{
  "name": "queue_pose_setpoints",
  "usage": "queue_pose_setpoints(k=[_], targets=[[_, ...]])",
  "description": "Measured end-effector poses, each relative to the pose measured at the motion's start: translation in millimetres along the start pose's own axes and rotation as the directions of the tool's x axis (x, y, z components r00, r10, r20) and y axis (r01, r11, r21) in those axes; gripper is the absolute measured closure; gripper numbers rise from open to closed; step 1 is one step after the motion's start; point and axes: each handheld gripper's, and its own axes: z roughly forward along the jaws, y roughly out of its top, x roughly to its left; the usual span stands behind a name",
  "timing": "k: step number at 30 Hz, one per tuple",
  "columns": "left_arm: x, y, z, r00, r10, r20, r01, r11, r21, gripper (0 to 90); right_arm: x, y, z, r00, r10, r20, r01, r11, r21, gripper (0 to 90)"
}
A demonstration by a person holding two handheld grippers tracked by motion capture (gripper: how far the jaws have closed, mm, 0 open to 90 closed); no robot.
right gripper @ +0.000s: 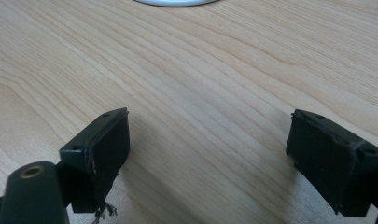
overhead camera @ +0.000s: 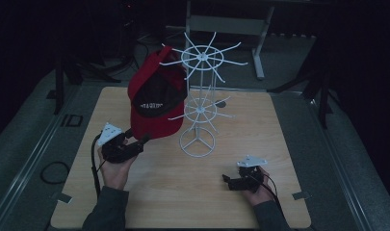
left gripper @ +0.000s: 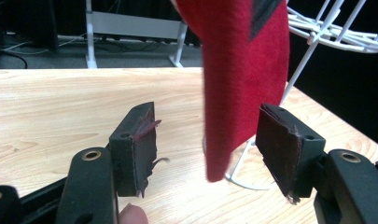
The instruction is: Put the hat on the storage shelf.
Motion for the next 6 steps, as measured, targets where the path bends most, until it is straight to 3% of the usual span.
queue_pose_setpoints(k=[6], targets=[[3.8,1.5,-4.3,0.9999,-0.003,0.016,0.003,0.9999,-0.012,38.8,0.1,0.0,0.0,1.0000,0.002,-0.001,-0.002,1.000,0.001,13.2]])
